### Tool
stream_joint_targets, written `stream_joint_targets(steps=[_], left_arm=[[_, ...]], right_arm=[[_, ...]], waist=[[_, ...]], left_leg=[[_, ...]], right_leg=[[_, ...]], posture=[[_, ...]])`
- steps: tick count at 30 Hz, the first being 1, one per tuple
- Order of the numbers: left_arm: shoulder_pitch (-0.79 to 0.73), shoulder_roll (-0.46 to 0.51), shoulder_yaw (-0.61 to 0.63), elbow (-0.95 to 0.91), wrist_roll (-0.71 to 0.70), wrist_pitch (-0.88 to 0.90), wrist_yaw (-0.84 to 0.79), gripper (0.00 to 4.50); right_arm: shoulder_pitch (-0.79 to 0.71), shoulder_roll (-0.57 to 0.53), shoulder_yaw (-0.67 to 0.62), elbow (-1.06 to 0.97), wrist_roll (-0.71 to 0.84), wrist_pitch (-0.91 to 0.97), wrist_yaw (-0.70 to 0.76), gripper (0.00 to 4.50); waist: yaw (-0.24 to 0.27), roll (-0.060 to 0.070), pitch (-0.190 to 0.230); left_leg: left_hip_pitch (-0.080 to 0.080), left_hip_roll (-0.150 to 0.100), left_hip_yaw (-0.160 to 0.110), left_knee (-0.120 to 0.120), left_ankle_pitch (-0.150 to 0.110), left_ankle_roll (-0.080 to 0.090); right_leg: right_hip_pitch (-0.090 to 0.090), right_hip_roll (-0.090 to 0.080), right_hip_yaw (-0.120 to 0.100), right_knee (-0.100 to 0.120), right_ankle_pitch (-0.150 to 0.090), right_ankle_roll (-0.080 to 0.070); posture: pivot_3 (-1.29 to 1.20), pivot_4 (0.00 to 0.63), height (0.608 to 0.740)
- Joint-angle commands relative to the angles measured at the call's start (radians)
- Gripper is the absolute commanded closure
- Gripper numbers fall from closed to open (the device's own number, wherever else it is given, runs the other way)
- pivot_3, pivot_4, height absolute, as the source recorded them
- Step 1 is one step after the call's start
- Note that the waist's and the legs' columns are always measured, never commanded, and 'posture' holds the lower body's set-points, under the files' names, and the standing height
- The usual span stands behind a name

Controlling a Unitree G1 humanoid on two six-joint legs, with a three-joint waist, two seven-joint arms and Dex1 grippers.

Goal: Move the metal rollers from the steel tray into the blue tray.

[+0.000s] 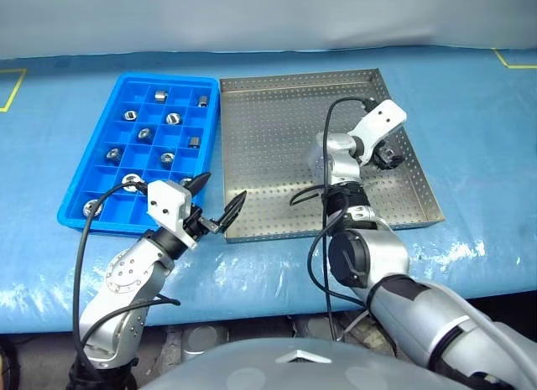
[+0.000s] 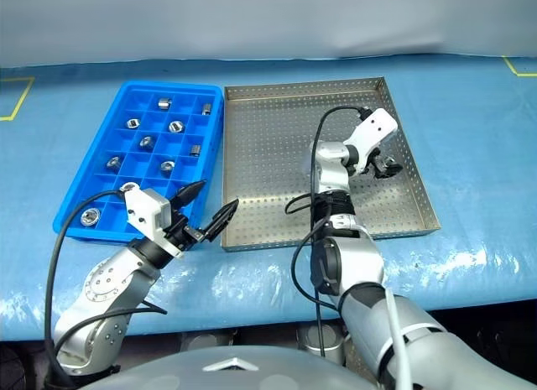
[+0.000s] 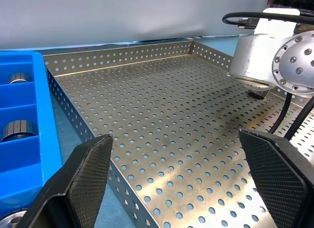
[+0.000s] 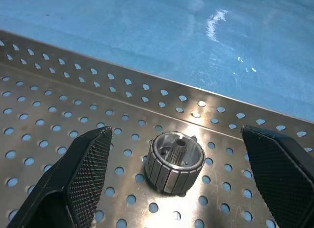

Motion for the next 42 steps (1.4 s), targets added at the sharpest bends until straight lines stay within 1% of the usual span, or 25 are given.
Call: stream_joint_targets(steps=[1, 17, 24, 26, 29, 34, 36, 37, 42], left_arm=[[-0.006, -0.005, -0.003, -0.015, -0.001, -0.024, -0.009, 0.0], [0.007, -0.007, -0.004, -0.024, 0.004, -0.031, -0.003, 0.0], [0.017, -0.01, -0.002, -0.033, 0.01, -0.03, 0.001, 0.0], [0.018, -0.011, -0.001, -0.034, 0.011, -0.028, 0.003, 0.0], [0.019, -0.012, 0.0, -0.037, 0.012, -0.029, 0.004, 0.0], [0.017, -0.014, 0.0, -0.036, 0.014, -0.029, 0.005, 0.0], [0.016, -0.015, 0.0, -0.034, 0.015, -0.031, 0.004, 0.0], [0.017, -0.015, -0.001, -0.035, 0.016, -0.031, 0.005, 0.0], [0.012, -0.02, -0.003, -0.03, 0.018, -0.031, 0.005, 0.0]], right_arm=[[-0.033, -0.005, -0.002, 0.004, -0.008, -0.022, -0.009, 0.06], [-0.117, -0.043, -0.091, 0.187, 0.064, -0.114, -0.045, 0.06], [-0.133, -0.062, -0.102, 0.24, 0.079, -0.139, -0.057, 0.06], [-0.137, -0.067, -0.104, 0.25, 0.082, -0.138, -0.062, 0.45], [-0.14, -0.069, -0.103, 0.259, 0.086, -0.14, -0.059, 1.29], [-0.14, -0.068, -0.098, 0.264, 0.087, -0.14, -0.052, 3.01], [-0.136, -0.065, -0.093, 0.262, 0.083, -0.138, -0.049, 3.6], [-0.134, -0.06, -0.087, 0.257, 0.08, -0.134, -0.042, 3.67], [-0.114, -0.007, -0.046, 0.177, 0.066, -0.102, -0.002, 3.67]], waist=[[-0.001, 0.0, 0.0], [0.004, 0.0, 0.0], [0.005, 0.0, 0.0], [0.006, 0.0, 0.0], [0.009, 0.0, 0.0], [0.011, 0.0, 0.0], [0.012, 0.0, 0.0], [0.012, 0.0, 0.0], [0.008, 0.0, 0.0]], left_leg=[[0.0, 0.0, 0.0, 0.0, 0.0, 0.0], [0.0, 0.0, 0.0, 0.0, 0.0, 0.0], [0.0, 0.0, 0.0, 0.0, 0.0, 0.0], [0.0, 0.0, 0.0, 0.0, 0.0, 0.0], [0.0, 0.0, 0.0, 0.0, 0.0, 0.0], [0.0, 0.0, 0.0, 0.0, 0.0, 0.0], [0.0, 0.0, 0.0, 0.0, 0.0, 0.0], [0.0, 0.0, 0.0, 0.0, 0.0, 0.0], [0.0, 0.0, 0.0, 0.0, 0.0, 0.0]], right_leg=[[0.0, 0.0, 0.0, 0.0, 0.0, 0.0], [0.0, 0.0, 0.0, 0.0, 0.0, 0.0], [0.0, 0.0, 0.0, 0.0, 0.0, 0.0], [0.0, 0.0, 0.0, 0.0, 0.0, 0.0], [0.0, 0.0, 0.0, 0.0, 0.0, 0.0], [0.0, 0.0, 0.0, 0.0, 0.0, 0.0], [0.0, 0.0, 0.0, 0.0, 0.0, 0.0], [0.0, 0.0, 0.0, 0.0, 0.0, 0.0], [0.0, 0.0, 0.0, 0.0, 0.0, 0.0]], posture=[[0.02, 0.15, 0.74], [0.05, 0.15, 0.74], [0.06, 0.15, 0.74], [0.06, 0.15, 0.74], [0.06, 0.15, 0.74], [0.06, 0.15, 0.74], [0.06, 0.15, 0.74], [0.06, 0.15, 0.74], [0.04, 0.15, 0.74]])
